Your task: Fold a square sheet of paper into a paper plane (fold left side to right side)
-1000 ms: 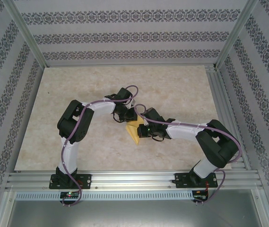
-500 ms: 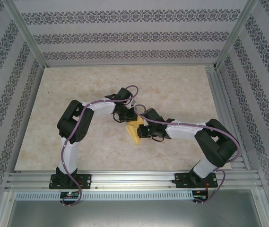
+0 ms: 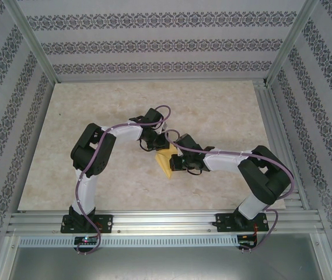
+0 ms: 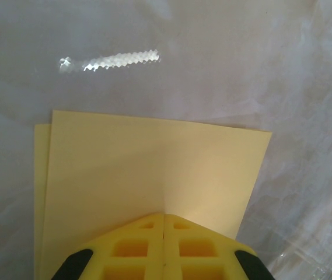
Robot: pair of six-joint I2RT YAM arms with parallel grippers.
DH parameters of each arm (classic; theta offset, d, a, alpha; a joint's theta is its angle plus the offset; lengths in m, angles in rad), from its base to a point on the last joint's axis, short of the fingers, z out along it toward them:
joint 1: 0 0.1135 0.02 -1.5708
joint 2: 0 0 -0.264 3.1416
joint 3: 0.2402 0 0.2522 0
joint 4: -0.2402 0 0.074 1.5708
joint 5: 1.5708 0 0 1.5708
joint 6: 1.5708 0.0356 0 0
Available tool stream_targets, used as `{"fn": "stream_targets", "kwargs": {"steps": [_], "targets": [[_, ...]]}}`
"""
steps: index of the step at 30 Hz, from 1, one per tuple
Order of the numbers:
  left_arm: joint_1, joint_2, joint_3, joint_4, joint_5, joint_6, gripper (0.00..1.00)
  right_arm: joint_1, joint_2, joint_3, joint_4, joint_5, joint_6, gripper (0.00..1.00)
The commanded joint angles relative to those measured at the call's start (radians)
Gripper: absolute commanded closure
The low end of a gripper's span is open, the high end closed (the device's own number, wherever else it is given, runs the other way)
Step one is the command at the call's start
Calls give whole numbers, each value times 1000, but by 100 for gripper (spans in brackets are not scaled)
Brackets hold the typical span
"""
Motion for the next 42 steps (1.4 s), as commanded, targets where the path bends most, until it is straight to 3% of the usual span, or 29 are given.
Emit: {"fn": "stream_targets", "kwargs": {"steps": [1, 30, 42], "targets": [[-18, 36, 0, -12, -15, 26, 94, 2, 13, 5, -10, 11, 5, 100], [-19, 34, 3, -12, -9, 24, 94, -4, 27, 14, -27, 20, 0, 100], [6, -57, 63, -99, -6, 64, 82, -4, 38, -12, -91, 18, -3, 100]]}}
